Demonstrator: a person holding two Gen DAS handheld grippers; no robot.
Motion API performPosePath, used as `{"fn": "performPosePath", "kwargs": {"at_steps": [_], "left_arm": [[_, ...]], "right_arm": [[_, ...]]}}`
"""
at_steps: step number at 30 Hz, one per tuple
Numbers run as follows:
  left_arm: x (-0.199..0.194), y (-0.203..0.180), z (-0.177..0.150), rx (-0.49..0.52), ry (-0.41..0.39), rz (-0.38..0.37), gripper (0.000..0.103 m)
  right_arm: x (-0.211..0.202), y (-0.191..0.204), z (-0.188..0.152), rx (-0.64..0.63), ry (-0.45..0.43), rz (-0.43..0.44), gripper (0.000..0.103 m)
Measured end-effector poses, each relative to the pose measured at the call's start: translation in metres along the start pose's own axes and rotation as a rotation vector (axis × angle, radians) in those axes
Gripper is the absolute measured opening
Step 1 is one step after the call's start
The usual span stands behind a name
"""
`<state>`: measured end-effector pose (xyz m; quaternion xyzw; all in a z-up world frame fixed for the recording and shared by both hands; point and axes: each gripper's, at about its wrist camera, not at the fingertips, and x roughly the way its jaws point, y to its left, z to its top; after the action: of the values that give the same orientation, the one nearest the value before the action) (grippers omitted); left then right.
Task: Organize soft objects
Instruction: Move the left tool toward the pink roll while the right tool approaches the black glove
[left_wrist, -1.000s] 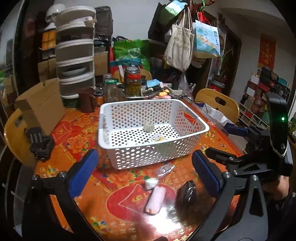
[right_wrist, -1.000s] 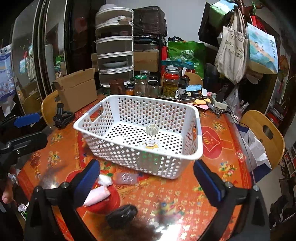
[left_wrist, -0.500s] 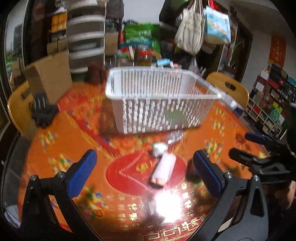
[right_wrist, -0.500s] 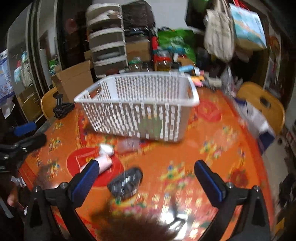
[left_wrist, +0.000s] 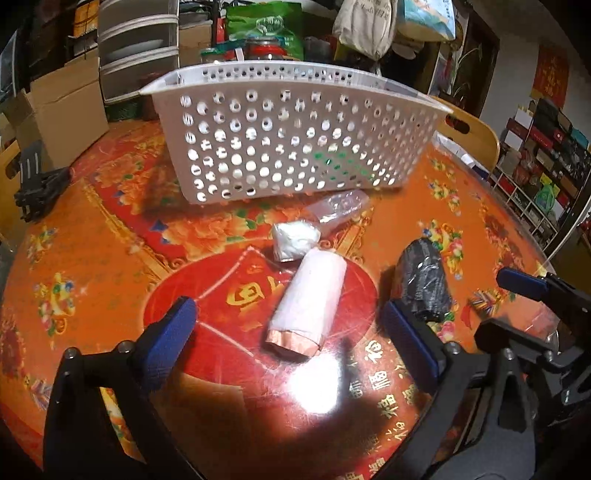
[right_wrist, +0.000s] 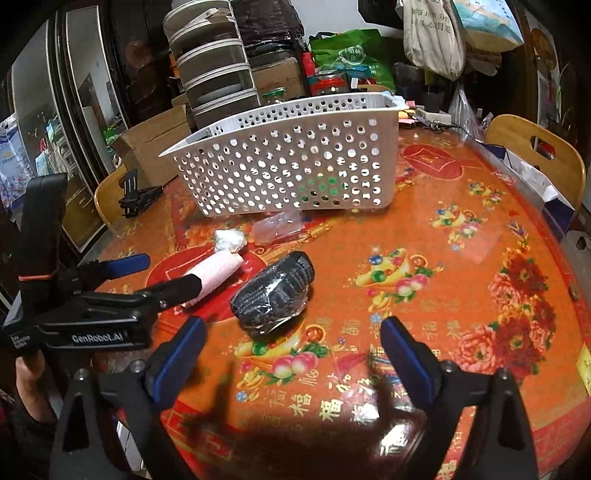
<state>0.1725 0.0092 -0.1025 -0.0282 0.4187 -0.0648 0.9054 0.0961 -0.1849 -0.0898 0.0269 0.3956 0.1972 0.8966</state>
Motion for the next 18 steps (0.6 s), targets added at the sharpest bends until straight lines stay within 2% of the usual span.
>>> {"fn": "performPosePath", "kwargs": {"at_steps": [4, 10, 12, 13, 15, 18], "left_arm": [[0.013, -0.003, 0.000, 0.013, 0.025, 0.009, 0.088], [0.024, -0.006, 0.000, 0.024, 0.043, 0.018, 0.069], [0.024, -0.008, 0.000, 0.028, 0.047, 0.023, 0.054], [0.024, -0.009, 0.000, 0.034, 0.041, 0.035, 0.051], [0.023, -0.010, -0.002, 0.041, 0.036, 0.032, 0.039], [0.020, -0.007, -0.004, 0.033, 0.029, 0.030, 0.037]], "right_arm": [[0.000, -0.002, 0.002, 0.007, -0.003, 0.001, 0.090], [0.001, -0.004, 0.004, 0.014, -0.004, -0.009, 0.089], [0.003, -0.002, 0.005, 0.012, -0.002, -0.006, 0.089], [0.003, -0.001, 0.006, 0.011, -0.002, -0.005, 0.088], [0.005, 0.001, 0.007, 0.012, 0.000, 0.001, 0.088], [0.012, 0.006, 0.011, 0.009, 0.008, 0.009, 0.088]]}}
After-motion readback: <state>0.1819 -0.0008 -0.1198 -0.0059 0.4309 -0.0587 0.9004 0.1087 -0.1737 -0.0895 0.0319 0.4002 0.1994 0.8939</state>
